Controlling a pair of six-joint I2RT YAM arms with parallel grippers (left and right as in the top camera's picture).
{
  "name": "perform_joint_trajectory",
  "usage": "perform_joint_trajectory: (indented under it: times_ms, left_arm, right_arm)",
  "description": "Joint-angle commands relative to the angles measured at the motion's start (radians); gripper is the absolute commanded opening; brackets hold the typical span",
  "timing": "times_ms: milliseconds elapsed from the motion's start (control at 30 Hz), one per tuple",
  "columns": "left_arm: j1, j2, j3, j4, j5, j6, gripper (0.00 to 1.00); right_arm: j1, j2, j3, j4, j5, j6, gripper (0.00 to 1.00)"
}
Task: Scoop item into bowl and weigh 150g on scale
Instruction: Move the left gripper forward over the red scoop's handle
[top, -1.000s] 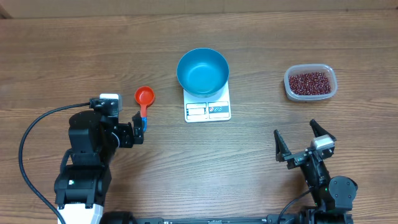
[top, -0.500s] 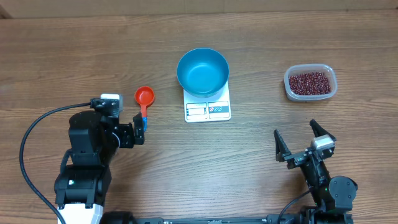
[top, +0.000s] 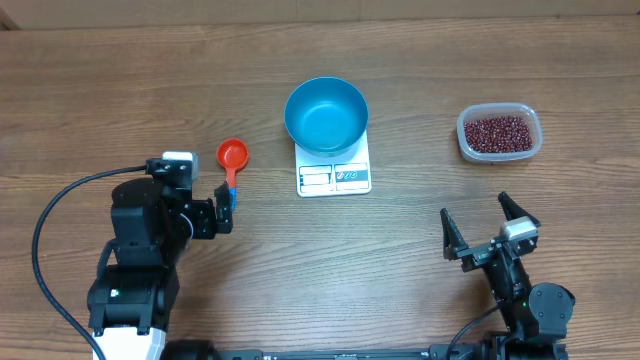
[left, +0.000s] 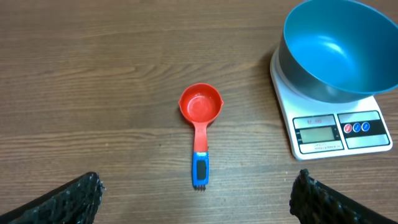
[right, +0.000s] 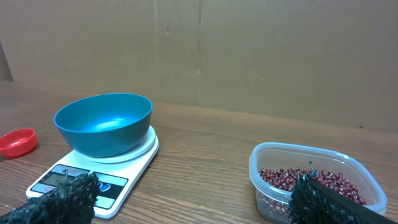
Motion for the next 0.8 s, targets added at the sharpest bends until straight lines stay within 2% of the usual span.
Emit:
perform_joint_trajectory:
  times_ms: [0, 467, 767]
  left_arm:
    - [0.005, -0.001, 0.028, 0.013, 0.006, 0.019, 1.00]
    - [0.005, 0.015, 0.028, 0.016, 0.006, 0.020, 1.00]
    - [0.005, 0.085, 0.029, 0.026, 0.006, 0.042, 1.00]
  right_arm:
    - [0.006, -0.011, -0.011, 0.005, 0.010, 0.002, 1.00]
    - [0.006, -0.011, -0.011, 0.005, 0.010, 0.002, 1.00]
    - [0.006, -0.011, -0.011, 0.005, 0.010, 0.002, 1.00]
